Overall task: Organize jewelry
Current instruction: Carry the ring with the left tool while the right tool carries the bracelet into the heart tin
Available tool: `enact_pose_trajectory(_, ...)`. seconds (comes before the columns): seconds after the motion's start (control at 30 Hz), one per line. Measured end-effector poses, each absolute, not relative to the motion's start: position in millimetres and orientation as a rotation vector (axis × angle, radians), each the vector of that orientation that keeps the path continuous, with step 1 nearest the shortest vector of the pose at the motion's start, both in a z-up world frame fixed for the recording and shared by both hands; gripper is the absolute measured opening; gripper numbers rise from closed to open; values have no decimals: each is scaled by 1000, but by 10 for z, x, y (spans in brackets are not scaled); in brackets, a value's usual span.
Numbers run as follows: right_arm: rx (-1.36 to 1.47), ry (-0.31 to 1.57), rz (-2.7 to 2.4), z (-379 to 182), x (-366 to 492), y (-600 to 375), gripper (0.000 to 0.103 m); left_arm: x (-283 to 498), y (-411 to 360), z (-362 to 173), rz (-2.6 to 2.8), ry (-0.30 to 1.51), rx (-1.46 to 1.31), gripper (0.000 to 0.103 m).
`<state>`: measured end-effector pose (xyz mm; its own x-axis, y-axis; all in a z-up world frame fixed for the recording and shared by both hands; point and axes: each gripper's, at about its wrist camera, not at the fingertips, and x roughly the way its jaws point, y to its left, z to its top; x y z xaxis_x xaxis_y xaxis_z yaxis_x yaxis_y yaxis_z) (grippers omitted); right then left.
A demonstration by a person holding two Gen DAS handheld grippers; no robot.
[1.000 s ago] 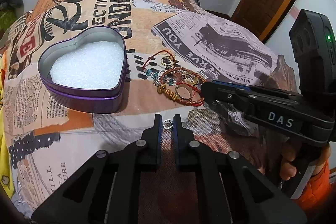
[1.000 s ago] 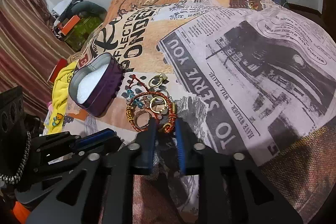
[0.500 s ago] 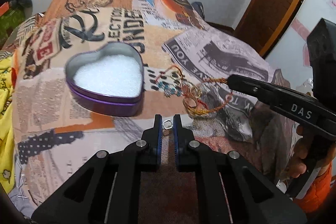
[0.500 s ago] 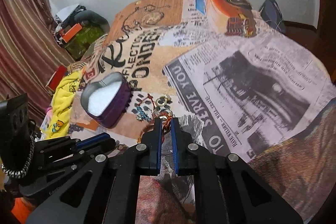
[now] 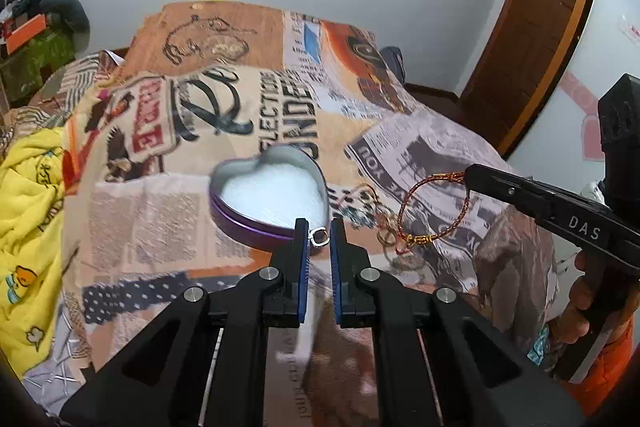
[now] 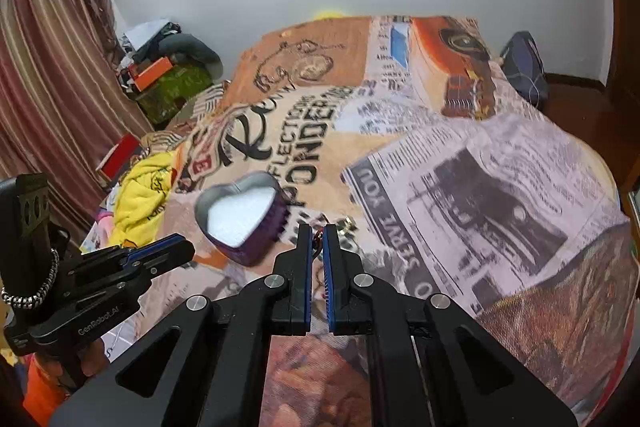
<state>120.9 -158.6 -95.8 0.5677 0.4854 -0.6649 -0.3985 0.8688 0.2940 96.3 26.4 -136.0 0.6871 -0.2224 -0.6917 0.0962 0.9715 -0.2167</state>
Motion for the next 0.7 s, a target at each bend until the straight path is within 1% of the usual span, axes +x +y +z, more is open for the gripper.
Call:
enact_pose_trajectory(0.37,106,747,595,-738,1296,-1179,5,959,579,-1100,-129,694,-169,8)
enact_pose_trajectory(0.7,109,792,689,-884,1472,-734,5,1085,724,-1123,-110,685,-176,8)
